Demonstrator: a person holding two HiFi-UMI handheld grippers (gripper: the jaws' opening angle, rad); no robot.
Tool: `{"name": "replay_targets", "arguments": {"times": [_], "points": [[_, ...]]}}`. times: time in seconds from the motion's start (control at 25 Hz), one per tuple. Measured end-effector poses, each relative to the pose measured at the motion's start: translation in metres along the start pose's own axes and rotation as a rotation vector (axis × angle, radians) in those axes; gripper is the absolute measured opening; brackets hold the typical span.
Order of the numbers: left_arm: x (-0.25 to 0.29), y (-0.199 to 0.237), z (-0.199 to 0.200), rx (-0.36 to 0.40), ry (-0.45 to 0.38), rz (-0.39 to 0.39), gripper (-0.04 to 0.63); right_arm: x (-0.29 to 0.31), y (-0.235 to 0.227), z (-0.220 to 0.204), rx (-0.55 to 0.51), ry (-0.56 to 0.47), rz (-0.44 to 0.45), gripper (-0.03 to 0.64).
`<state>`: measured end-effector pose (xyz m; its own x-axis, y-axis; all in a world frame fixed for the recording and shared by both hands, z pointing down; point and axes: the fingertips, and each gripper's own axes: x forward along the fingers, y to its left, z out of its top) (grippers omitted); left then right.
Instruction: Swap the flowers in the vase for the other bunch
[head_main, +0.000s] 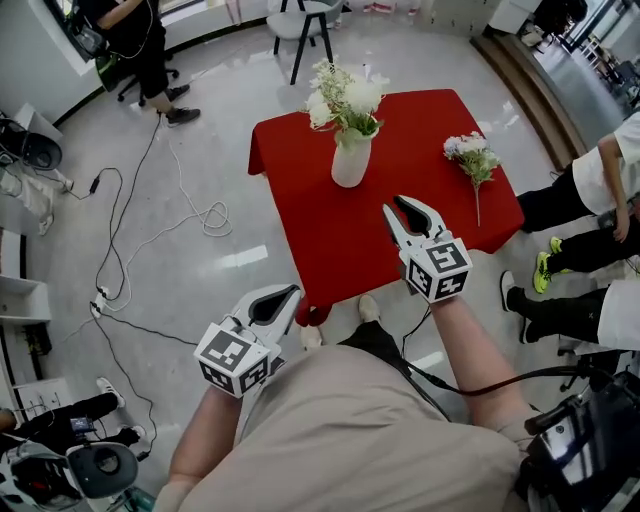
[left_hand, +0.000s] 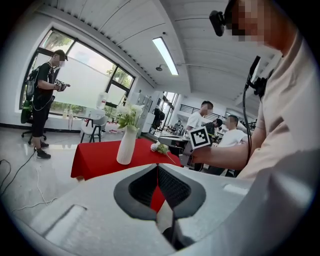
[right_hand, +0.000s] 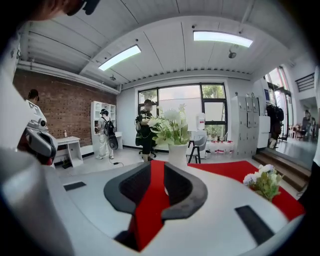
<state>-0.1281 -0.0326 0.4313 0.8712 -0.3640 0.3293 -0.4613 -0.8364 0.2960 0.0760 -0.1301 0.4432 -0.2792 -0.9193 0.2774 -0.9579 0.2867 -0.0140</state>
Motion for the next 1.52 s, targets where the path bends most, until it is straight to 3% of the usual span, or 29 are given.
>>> {"name": "replay_targets", "arguments": {"times": [0.08,0.24,0.68,1.52], "points": [[0.001,-0.005,-0.003,0.008,0.011,-0.018,0.008,-0.014,0.009,-0.011,0.018,0.019,-0.001,0.054],[0.006,-0.016,-0.005,0.028,0.022,-0.059,0.008,-0.044,0.023,-0.027,0.035,0.038,-0.011,0.021],[0.004,-0.029,-0.004,0.065,0.028,-0.113,0.008,-0.085,0.064,-0.054,0.044,0.100,0.003,0.012],[-0.016,-0.035,-0.017,0.060,0.027,-0.081,0.008,-0.105,0.108,-0.048,-0.033,0.092,0.056,0.012]]}}
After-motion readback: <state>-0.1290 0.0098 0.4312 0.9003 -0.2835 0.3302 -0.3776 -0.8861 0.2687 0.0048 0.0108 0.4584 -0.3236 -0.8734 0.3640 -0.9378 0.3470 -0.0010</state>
